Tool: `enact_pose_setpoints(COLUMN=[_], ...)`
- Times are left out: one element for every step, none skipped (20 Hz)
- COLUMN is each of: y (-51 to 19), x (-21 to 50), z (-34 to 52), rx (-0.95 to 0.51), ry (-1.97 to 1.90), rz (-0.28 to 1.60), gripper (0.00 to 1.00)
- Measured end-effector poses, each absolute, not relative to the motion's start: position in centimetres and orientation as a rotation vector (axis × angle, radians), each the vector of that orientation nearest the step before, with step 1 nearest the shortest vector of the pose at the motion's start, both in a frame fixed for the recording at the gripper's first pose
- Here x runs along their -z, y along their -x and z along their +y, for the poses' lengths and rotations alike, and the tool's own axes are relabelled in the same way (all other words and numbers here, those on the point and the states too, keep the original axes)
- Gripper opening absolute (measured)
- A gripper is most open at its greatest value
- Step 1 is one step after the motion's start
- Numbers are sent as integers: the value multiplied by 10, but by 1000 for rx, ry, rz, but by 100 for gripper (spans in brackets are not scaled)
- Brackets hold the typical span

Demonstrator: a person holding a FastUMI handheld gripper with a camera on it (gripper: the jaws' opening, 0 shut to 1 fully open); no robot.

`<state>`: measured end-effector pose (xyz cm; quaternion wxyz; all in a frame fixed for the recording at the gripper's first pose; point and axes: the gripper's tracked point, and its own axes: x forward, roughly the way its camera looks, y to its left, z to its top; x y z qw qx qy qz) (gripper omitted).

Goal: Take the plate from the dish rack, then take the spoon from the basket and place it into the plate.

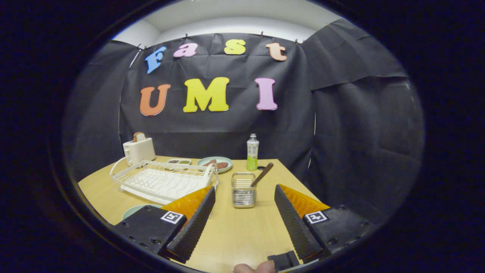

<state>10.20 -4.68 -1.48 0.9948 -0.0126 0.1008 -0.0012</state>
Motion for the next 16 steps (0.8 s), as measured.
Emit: enact_pose_setpoints(y=[-109, -116, -125, -135, -145, -155, -165, -177, -188, -201, -214, -225, -236, -245, -255, -264], x=[12, 10, 8, 8, 10, 12, 17, 21, 30, 37, 46, 53, 60, 64, 67, 69], z=[-58, -68, -76, -83, -87, -91, -92, -91, -90, -89, -88, -86, -83, -81, -79, -77], rx=[21, 35, 46, 55, 57, 58, 56, 46, 39, 32, 25, 18, 11, 8, 7, 5], ry=[21, 15, 9, 8, 6, 11, 5, -13, -37, -65, -83, -100, -117, -126, -131, -135], rz=[194, 193, 190, 195, 199, 208, 217, 228, 247, 267, 283, 297, 309, 314, 315, 316], gripper=[100, 100, 100, 100, 100, 100, 100, 100, 100, 100, 100, 100, 100, 100, 100, 100])
